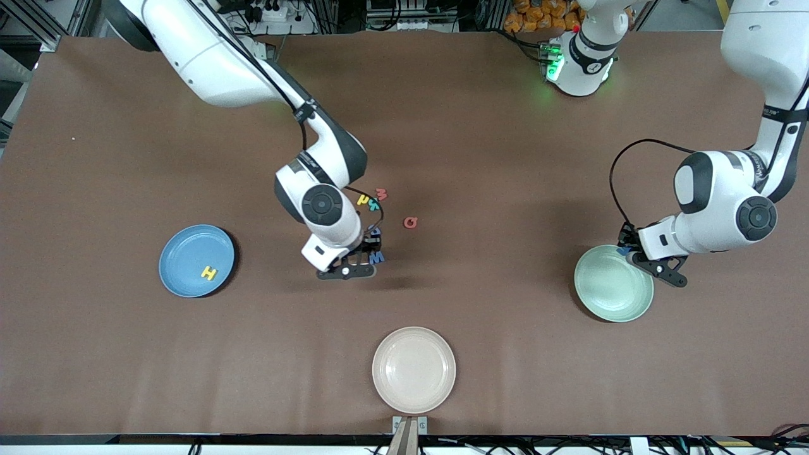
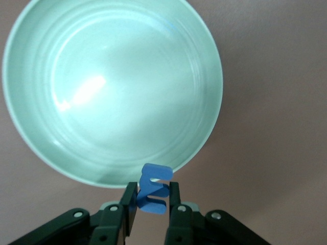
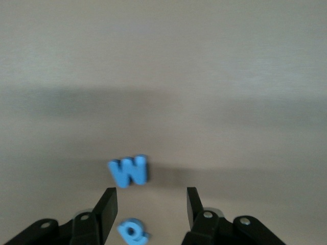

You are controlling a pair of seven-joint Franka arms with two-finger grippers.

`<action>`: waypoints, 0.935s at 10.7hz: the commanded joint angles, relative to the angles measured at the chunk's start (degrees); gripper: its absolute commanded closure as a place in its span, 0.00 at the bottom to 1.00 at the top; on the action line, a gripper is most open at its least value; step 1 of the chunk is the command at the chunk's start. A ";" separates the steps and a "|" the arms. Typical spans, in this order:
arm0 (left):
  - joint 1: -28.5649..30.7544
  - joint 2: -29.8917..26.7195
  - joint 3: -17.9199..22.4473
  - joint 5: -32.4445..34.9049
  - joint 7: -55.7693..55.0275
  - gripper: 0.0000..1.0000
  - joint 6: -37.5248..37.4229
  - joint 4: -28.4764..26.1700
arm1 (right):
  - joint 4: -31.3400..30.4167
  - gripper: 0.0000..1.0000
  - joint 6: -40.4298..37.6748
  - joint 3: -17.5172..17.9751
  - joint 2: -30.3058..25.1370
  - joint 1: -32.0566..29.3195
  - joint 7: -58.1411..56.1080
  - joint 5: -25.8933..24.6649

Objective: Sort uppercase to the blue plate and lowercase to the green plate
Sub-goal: 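Place the blue m on the green plate while the right gripper grasps W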

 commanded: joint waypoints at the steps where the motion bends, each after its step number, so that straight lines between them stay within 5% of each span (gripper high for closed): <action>1: -2.04 0.35 0.01 2.30 -1.69 0.80 1.94 1.51 | 8.00 0.37 -0.49 0.12 6.27 1.50 0.61 -0.37; 2: -2.48 0.44 0.01 4.77 -2.21 0.73 3.16 1.69 | 8.10 0.37 1.25 0.12 6.81 1.50 0.17 -0.55; 3: -2.49 0.79 0.01 5.32 -2.30 0.55 4.48 1.69 | 8.02 0.37 1.79 0.12 7.42 1.50 -0.10 -0.64; 4: -2.75 0.79 0.01 5.32 -2.21 0.18 4.58 1.69 | 7.93 0.37 1.88 0.03 7.43 1.41 -2.88 -0.73; 5: -2.75 0.53 0.01 5.58 -1.52 0.00 4.67 1.60 | 7.76 0.37 1.79 -0.14 7.43 1.15 -5.17 -0.81; 10: -7.57 -4.82 -0.08 5.67 -7.71 0.00 0.29 1.16 | 6.00 0.32 3.45 -0.15 7.87 1.15 -5.20 -2.22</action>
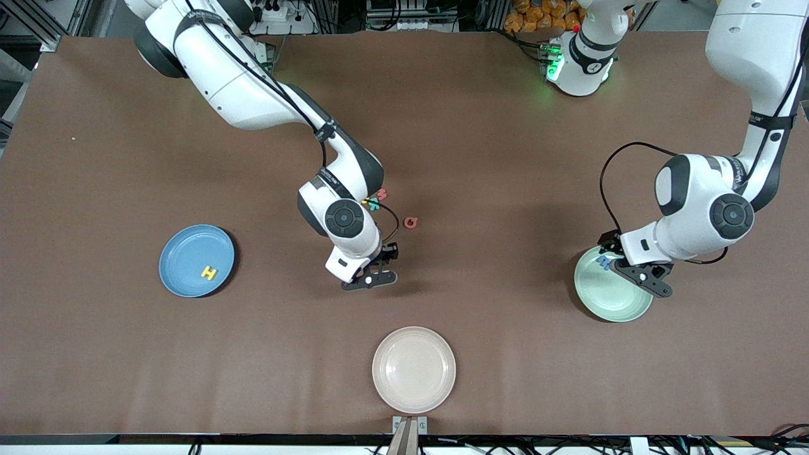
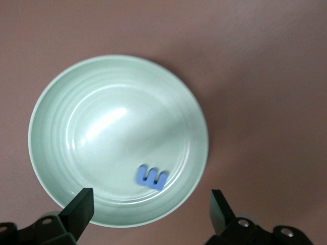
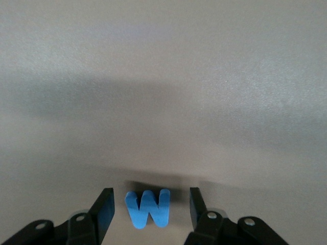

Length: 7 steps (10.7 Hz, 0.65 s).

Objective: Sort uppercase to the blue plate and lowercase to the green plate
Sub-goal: 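Carry the blue W toward the blue plate while the left gripper withdraws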

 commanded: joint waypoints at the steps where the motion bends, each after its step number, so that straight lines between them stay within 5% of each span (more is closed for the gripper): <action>1: -3.93 -4.16 0.16 1.23 -8.27 0.00 -4.29 -0.87 | -0.61 0.33 3.66 0.33 1.06 -0.13 -0.41 -0.90; 7: -8.78 -5.75 -8.00 1.32 -32.01 0.00 -9.84 -1.30 | -1.84 0.39 3.68 0.42 0.89 -0.13 -1.20 -0.64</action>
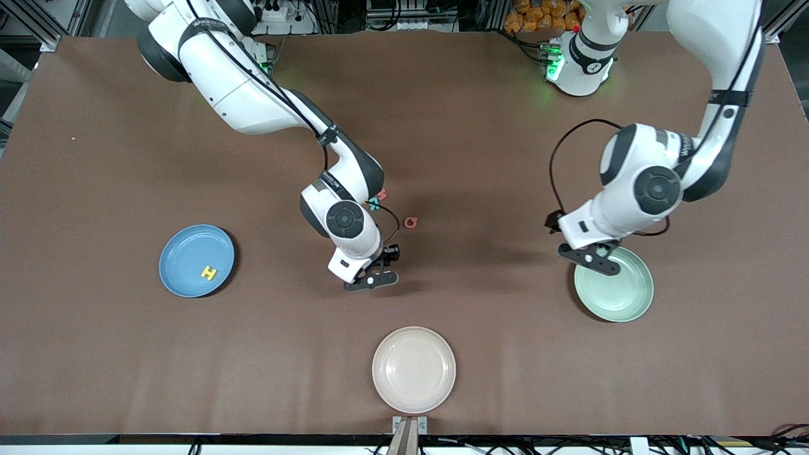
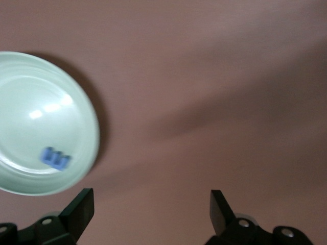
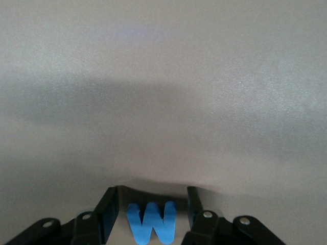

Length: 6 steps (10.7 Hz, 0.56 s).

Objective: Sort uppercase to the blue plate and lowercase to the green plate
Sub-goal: 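Carry the blue W toward the blue plate while the left gripper withdraws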

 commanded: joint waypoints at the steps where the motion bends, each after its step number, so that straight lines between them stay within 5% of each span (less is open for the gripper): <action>1: -0.64 -1.18 -3.01 1.26 -7.42 0.00 -0.95 -1.18 | -1.20 0.39 -0.15 0.48 -0.37 -0.17 -1.02 -0.53; 6: -1.35 -1.35 -5.74 1.17 -12.62 0.00 -1.73 -1.45 | -1.11 0.39 -3.23 0.75 -0.81 -0.25 -1.11 -0.35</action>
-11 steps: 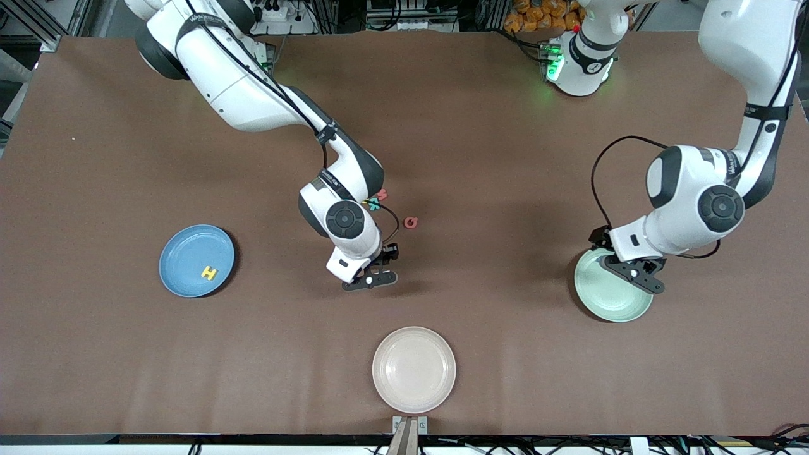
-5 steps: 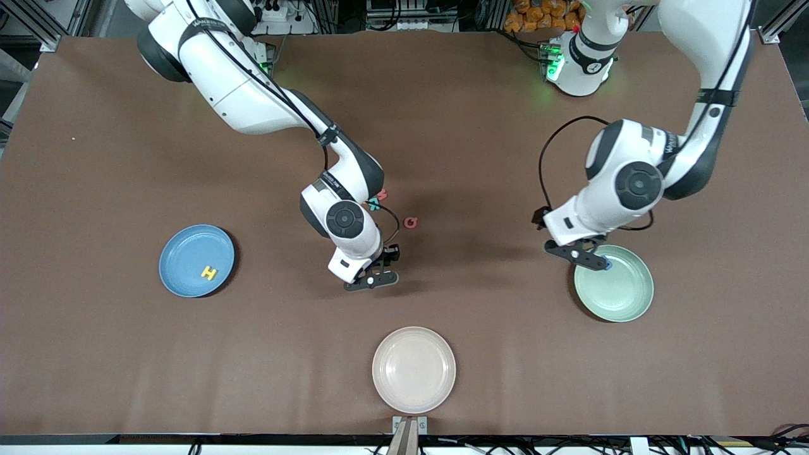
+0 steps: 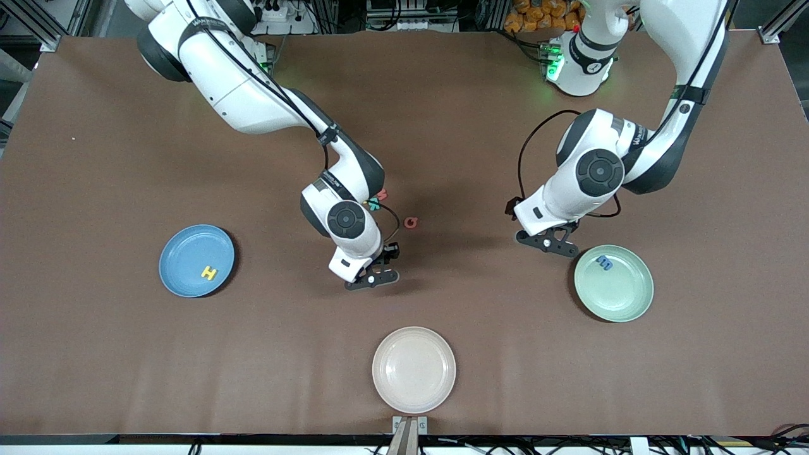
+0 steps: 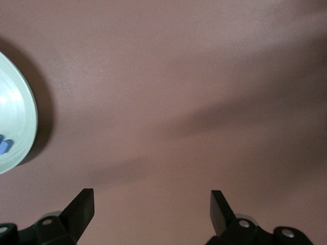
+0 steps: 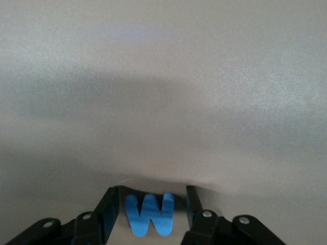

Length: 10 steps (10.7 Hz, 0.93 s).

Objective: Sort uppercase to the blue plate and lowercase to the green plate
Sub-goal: 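Carry the blue W toward the blue plate while the left gripper withdraws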

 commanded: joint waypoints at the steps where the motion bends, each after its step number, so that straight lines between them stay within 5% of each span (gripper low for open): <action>1: 0.11 -1.44 -1.68 1.15 -3.90 0.00 -1.53 -0.92 | -1.20 0.39 -1.28 0.61 -0.60 -0.19 -0.17 -0.35; 2: 0.11 -1.44 -1.77 1.15 -4.17 0.00 -1.71 -0.92 | -1.20 0.40 -1.28 0.61 -0.60 -0.19 -0.17 -0.35; 6: 0.02 -1.53 -2.04 1.15 -4.43 0.00 -1.80 -1.27 | -1.20 0.72 -1.28 0.61 -0.52 -0.19 -0.26 -0.35; 10: -0.42 -1.35 -2.04 0.89 -5.31 0.00 -1.80 -1.10 | -0.67 0.73 -1.62 0.61 -0.95 -1.15 -3.57 -0.18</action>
